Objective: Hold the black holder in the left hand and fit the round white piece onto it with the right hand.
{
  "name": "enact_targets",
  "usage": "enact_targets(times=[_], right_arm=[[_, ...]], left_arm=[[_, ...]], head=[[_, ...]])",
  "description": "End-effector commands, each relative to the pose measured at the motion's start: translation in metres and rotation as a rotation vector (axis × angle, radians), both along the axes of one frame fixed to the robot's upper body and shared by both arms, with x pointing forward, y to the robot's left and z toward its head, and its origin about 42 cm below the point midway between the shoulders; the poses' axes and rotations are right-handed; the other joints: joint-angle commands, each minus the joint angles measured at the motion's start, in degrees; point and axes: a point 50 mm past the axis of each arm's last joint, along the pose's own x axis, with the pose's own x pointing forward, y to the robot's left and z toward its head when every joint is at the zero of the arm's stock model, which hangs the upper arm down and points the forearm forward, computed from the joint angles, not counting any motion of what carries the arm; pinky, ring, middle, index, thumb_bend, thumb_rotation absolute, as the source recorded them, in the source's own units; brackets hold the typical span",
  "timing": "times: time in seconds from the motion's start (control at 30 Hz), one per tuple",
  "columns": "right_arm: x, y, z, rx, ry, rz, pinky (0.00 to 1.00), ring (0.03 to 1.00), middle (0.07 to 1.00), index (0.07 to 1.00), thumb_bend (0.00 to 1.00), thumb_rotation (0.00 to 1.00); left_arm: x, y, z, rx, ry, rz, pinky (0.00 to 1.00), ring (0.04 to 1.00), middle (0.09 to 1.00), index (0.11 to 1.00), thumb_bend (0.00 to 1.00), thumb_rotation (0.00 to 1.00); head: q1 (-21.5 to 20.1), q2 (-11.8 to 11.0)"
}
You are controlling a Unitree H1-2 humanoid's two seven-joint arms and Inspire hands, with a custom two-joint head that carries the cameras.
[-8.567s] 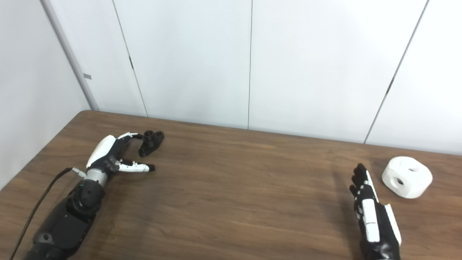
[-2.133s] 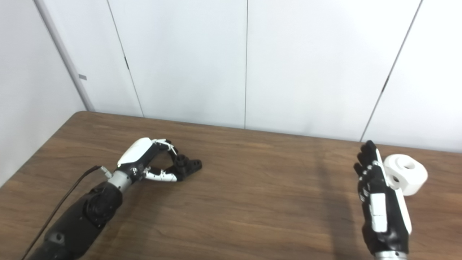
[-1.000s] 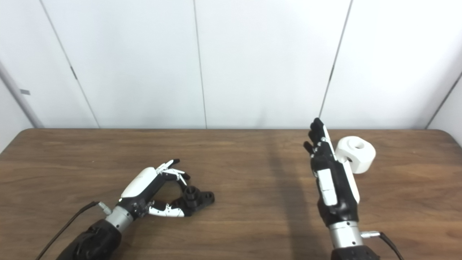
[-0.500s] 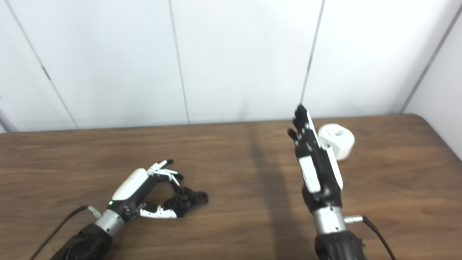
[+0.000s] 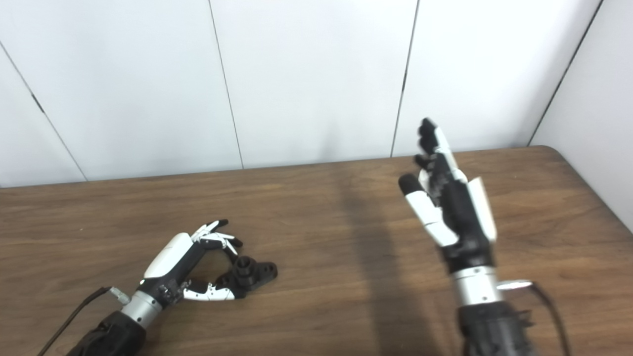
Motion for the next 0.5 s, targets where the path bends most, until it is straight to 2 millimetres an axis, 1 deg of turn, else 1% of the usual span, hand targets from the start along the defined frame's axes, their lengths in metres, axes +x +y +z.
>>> enact_targets(times=[0.0, 0.07, 0.13, 0.17, 0.27, 0.37, 0.47], right_arm=[[0.0, -0.012, 0.022, -0.07, -0.075, -0.059, 0.81, 0.934, 0.931, 0.915, 0.48, 0.53], [0.002, -0.029, 0.027, -0.128, -0.079, -0.132, 0.83, 0.923, 0.919, 0.897, 0.52, 0.51], [0.006, -0.047, 0.03, -0.155, -0.078, -0.189, 0.85, 0.91, 0.901, 0.874, 0.57, 0.49], [0.007, -0.054, 0.032, -0.162, -0.075, -0.211, 0.85, 0.915, 0.902, 0.872, 0.59, 0.48], [0.013, -0.074, 0.033, -0.177, -0.068, -0.266, 0.84, 0.901, 0.892, 0.859, 0.62, 0.48], [0.022, -0.092, 0.028, -0.198, -0.044, -0.317, 0.85, 0.902, 0.9, 0.858, 0.63, 0.48], [0.032, -0.104, 0.02, -0.193, -0.019, -0.356, 0.82, 0.897, 0.898, 0.847, 0.66, 0.45]], left_arm=[[0.006, -0.002, 0.007, 0.005, -0.016, -0.015, 1.0, 0.971, 0.749, 0.481, 0.52, 0.05], [0.006, -0.003, 0.007, -0.002, -0.015, -0.012, 1.0, 0.969, 0.747, 0.481, 0.52, 0.05], [0.006, -0.003, 0.007, -0.012, -0.01, -0.006, 1.0, 0.968, 0.747, 0.481, 0.52, 0.05], [0.006, -0.003, 0.007, -0.016, -0.01, -0.004, 1.0, 0.968, 0.747, 0.481, 0.52, 0.05], [0.006, -0.003, 0.007, -0.019, -0.01, -0.005, 1.0, 0.966, 0.748, 0.481, 0.52, 0.05], [0.006, -0.003, 0.006, -0.016, -0.007, -0.012, 1.0, 0.967, 0.746, 0.481, 0.52, 0.05], [0.006, -0.001, 0.005, -0.007, -0.013, -0.022, 1.0, 0.97, 0.746, 0.481, 0.52, 0.05]], head=[[-1.15, 0.23], [-0.75, -0.04], [-0.71, -0.2], [-0.84, -0.08], [-1.26, -0.07], [-2.51, -0.15], [-4.16, -0.27]])
